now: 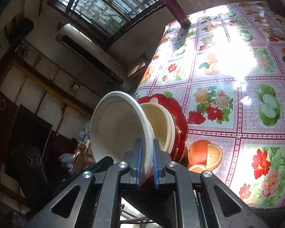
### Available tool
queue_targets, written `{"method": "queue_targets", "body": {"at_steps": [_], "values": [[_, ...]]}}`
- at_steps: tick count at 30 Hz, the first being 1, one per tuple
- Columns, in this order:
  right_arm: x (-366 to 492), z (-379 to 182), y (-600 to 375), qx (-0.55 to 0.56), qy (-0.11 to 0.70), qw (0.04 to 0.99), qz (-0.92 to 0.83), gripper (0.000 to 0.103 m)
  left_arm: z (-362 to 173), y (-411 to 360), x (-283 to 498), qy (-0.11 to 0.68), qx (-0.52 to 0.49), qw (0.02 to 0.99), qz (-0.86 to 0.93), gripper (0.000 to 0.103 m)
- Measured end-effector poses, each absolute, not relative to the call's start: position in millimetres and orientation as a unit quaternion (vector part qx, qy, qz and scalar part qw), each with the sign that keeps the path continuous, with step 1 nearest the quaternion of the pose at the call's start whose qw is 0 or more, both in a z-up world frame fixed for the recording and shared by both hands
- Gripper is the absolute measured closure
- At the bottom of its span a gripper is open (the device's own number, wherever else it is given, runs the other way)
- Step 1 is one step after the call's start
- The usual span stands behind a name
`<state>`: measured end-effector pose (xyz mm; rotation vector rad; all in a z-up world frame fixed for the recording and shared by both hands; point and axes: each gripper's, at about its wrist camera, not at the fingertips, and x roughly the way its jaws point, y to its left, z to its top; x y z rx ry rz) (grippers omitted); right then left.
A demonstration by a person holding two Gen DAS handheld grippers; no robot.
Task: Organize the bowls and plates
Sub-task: 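Carry the white bowl to the stack and lower it onto the cream bowl, then open both grippers and release the white bowl on the stack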
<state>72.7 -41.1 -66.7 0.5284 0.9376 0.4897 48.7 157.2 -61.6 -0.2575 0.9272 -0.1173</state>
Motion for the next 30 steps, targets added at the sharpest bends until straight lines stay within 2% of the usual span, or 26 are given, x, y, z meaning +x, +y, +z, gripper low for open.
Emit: {"method": "queue_targets", "body": {"at_steps": [30], "values": [[89, -87, -19, 0.222, 0.448, 0.843, 0.200, 0.091, -71, 157, 46, 0.415, -0.020, 0.910, 0.003, 0.087]]}}
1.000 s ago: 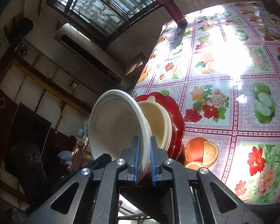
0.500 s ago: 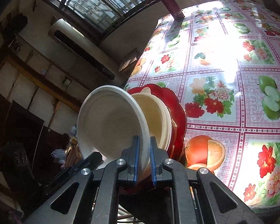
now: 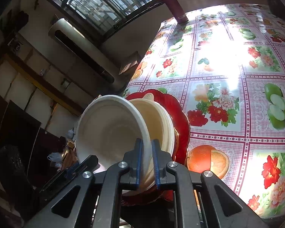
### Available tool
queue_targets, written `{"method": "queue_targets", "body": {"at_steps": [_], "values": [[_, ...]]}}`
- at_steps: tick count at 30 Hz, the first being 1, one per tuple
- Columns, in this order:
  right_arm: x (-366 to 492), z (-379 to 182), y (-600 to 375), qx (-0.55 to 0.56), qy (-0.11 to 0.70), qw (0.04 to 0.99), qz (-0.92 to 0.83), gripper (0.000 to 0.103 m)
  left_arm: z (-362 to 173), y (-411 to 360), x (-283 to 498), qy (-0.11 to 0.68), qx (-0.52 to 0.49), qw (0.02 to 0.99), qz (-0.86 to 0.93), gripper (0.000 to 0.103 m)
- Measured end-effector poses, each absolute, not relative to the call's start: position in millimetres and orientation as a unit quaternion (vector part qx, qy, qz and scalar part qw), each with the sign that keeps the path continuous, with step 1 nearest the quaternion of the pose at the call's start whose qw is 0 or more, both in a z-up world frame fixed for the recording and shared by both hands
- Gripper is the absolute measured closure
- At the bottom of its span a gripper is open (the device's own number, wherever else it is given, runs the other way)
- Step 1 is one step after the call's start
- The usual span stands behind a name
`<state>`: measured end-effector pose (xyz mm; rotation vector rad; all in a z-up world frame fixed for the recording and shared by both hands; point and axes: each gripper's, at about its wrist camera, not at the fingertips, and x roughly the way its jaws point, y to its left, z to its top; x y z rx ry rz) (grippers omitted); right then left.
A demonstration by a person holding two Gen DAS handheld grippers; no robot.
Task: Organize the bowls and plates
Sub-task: 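Open both grippers and release the white bowl on the stack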
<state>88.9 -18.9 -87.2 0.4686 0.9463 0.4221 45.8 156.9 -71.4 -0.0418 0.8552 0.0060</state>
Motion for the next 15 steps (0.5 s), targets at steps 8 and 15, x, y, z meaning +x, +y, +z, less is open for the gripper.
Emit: {"method": "queue_targets", "body": {"at_steps": [8, 15], "values": [[86, -82, -20, 0.214, 0.437, 0.851, 0.198, 0.089, -69, 155, 42, 0.394, 0.016, 0.918, 0.050, 0.077], [82, -82, -48, 0.252, 0.422, 0.847, 0.202, 0.071, -45, 153, 21, 0.305, 0.091, 0.935, 0.154, 0.019]]}}
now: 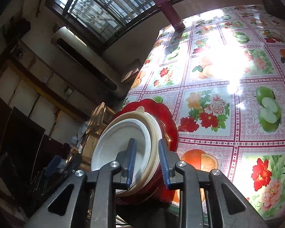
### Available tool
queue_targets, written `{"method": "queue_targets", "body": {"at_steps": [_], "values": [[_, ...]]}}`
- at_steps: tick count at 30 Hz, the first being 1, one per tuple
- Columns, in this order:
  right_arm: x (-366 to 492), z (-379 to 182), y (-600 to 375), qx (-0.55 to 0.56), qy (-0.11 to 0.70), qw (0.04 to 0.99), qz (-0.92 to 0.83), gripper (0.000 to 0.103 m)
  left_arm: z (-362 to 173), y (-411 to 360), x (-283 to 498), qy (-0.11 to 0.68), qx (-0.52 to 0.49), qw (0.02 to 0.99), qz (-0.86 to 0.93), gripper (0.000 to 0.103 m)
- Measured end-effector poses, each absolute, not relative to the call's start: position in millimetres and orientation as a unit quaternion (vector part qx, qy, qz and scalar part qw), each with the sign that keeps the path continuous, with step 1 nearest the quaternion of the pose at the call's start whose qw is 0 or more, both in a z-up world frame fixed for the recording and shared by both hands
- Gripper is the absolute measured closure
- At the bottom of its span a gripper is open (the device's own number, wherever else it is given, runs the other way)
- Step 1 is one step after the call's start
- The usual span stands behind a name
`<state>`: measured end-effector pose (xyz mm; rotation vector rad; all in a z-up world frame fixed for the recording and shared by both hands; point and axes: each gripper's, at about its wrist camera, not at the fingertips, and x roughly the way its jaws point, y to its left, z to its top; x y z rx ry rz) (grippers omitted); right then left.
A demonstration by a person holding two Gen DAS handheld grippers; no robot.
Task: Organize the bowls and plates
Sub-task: 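Open both grippers and release the white bowl on the stack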
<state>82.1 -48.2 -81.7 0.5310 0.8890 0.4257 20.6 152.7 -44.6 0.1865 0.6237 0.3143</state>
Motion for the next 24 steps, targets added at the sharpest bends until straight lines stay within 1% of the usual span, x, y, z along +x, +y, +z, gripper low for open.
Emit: {"method": "queue_targets", "body": {"at_steps": [3, 5, 8, 12, 14, 17, 24], "values": [[80, -81, -65, 0.272, 0.414, 0.845, 0.200, 0.063, -31, 154, 11, 0.275, 0.098, 0.942, 0.168, 0.019], [79, -82, -79, 0.285, 0.411, 0.844, 0.194, 0.053, -25, 154, 8, 0.266, 0.099, 0.944, 0.169, 0.019], [78, -83, -98, 0.302, 0.407, 0.842, 0.187, 0.044, -20, 151, 6, 0.258, 0.100, 0.946, 0.169, 0.018], [76, -83, -124, 0.320, 0.400, 0.840, 0.177, 0.040, -18, 138, 7, 0.257, 0.107, 0.947, 0.163, 0.018], [74, -82, -136, 0.327, 0.394, 0.842, 0.172, 0.035, -17, 131, 7, 0.254, 0.114, 0.947, 0.160, 0.018], [70, -82, -155, 0.338, 0.386, 0.842, 0.165, 0.033, -14, 118, 10, 0.252, 0.123, 0.947, 0.154, 0.018], [64, -82, -204, 0.372, 0.367, 0.840, 0.148, 0.031, -10, 77, 13, 0.248, 0.146, 0.948, 0.134, 0.018]]}}
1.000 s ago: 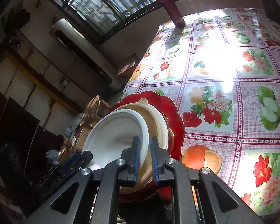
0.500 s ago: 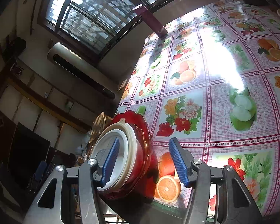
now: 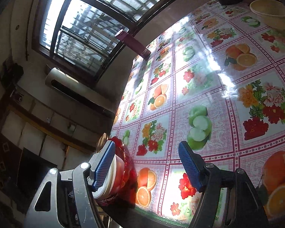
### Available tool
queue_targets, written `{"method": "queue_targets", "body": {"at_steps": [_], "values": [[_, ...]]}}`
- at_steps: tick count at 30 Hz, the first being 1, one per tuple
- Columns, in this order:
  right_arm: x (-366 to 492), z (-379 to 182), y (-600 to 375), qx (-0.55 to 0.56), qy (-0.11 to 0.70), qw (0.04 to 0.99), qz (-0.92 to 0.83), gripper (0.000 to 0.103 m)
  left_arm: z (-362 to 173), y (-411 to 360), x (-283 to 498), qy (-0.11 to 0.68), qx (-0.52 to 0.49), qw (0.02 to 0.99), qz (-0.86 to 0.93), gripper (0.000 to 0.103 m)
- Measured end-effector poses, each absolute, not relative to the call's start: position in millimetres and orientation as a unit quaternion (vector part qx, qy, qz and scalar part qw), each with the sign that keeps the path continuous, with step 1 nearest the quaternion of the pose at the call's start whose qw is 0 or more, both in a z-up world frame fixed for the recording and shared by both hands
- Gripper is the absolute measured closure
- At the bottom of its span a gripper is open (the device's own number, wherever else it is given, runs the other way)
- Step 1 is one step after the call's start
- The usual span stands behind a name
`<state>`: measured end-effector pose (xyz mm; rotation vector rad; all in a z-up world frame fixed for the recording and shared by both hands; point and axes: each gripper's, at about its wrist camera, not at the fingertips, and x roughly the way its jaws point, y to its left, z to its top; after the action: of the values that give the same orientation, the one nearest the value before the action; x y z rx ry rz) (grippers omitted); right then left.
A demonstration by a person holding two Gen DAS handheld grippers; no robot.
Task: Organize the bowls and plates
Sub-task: 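Open both grippers and release the white bowl on the stack, then move both open grippers toward the cream plastic colander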
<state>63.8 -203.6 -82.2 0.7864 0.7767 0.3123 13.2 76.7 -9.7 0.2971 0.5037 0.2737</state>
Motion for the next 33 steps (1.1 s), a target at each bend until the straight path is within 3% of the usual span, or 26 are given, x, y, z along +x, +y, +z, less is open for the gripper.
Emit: {"method": "queue_targets", "body": {"at_steps": [33], "values": [[32, -102, -471, 0.491, 0.272, 0.828, -0.002, 0.030, -23, -177, 84, 0.262, 0.248, 0.932, -0.035, 0.018]]}}
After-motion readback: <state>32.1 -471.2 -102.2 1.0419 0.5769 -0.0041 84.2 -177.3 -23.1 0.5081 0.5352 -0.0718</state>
